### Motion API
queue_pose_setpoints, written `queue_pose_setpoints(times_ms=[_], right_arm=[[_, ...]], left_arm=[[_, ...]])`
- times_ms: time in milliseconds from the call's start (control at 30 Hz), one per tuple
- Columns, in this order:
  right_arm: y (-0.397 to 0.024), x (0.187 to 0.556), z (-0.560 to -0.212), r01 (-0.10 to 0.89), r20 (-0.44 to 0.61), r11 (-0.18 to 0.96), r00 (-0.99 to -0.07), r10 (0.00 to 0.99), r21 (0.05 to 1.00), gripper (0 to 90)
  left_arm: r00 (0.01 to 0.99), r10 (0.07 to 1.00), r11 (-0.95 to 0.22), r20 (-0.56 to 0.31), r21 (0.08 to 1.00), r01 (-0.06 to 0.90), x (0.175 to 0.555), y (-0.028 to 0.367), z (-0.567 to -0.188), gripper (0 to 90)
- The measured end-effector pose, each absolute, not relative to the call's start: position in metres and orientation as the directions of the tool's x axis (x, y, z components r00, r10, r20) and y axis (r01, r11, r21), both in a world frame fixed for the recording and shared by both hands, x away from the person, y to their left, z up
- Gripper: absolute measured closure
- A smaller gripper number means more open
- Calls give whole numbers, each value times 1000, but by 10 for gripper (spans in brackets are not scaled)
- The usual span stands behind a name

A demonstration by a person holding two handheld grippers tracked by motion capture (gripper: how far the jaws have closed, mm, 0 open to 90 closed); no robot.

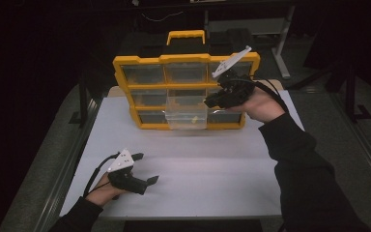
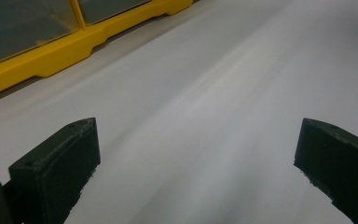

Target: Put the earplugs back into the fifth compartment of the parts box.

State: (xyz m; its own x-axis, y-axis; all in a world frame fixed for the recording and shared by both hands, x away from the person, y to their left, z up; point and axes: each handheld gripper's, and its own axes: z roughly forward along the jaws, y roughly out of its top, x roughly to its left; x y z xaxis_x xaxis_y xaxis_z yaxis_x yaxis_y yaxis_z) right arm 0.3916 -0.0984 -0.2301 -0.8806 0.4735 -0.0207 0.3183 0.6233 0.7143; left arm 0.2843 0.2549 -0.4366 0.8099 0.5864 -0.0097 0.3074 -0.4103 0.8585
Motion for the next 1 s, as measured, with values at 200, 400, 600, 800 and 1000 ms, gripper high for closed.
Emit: queue_pose_setpoints(times_ms=[200,400,600,800,1000], right_arm=[[-80,403,-234,320,-18,638,-886,464,700,795],[-65,416,-241,331,-12,659,-888,459,676,792],[-55,424,-251,348,-9,684,-888,460,641,785],[-52,427,-252,354,-1,682,-887,462,640,684],[-56,423,-247,352,6,671,-888,460,653,824]], left_arm=[[811,585,-411,-9,858,306,284,255,-437,0],[811,585,-414,-6,858,305,284,254,-437,0],[811,584,-414,-6,858,304,284,254,-436,0],[810,586,-411,-8,859,306,283,254,-436,0],[812,584,-414,-7,858,305,283,254,-436,0]])
